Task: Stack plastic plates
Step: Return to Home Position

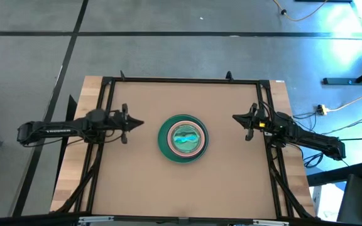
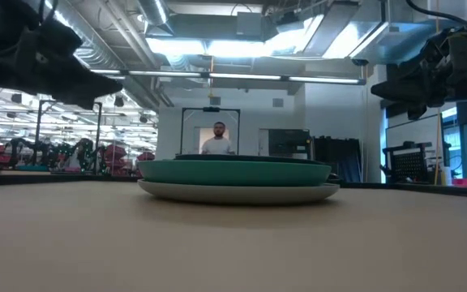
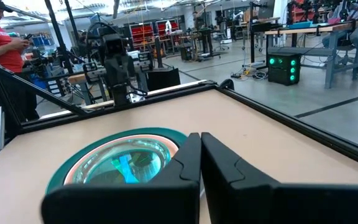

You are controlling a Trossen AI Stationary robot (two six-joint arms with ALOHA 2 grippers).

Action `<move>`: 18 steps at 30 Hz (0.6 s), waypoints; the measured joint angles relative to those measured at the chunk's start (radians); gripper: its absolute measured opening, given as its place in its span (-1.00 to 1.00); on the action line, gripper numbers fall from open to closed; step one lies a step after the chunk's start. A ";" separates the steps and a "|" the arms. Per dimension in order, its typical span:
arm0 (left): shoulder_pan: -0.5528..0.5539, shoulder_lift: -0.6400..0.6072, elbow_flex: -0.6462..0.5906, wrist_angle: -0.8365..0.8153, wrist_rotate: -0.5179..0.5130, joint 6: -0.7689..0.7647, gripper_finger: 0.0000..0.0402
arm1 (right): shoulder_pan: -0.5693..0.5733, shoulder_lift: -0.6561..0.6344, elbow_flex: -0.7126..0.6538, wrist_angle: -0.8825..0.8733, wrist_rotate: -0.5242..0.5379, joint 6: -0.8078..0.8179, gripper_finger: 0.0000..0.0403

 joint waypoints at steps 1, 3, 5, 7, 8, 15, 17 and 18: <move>0.000 -0.028 0.000 -0.017 0.002 0.000 -0.99 | 0.000 0.000 0.000 0.000 0.000 0.000 -0.97; 0.000 -0.084 0.000 -0.050 -0.002 -0.003 -0.99 | 0.000 0.000 0.000 0.000 0.000 0.000 -0.97; 0.000 -0.140 0.000 -0.090 -0.007 -0.013 -0.99 | 0.000 0.000 0.000 0.000 -0.001 0.000 -0.97; 0.000 -0.199 0.000 -0.139 -0.007 -0.029 -0.99 | 0.000 0.000 0.000 0.000 -0.001 0.000 -0.97; 0.000 -0.233 0.000 -0.169 -0.004 -0.034 -0.99 | 0.000 0.000 0.000 0.000 -0.001 0.000 -0.97; 0.002 -0.297 0.000 -0.211 -0.025 -0.055 -0.99 | 0.000 0.000 0.000 0.000 -0.003 0.000 -0.97; 0.003 -0.292 0.000 -0.215 -0.044 -0.050 -0.99 | 0.000 0.000 0.000 0.000 -0.009 0.000 -0.97; 0.002 -0.287 0.000 -0.216 -0.050 -0.044 -0.99 | 0.000 0.000 0.000 0.001 -0.008 0.000 -0.97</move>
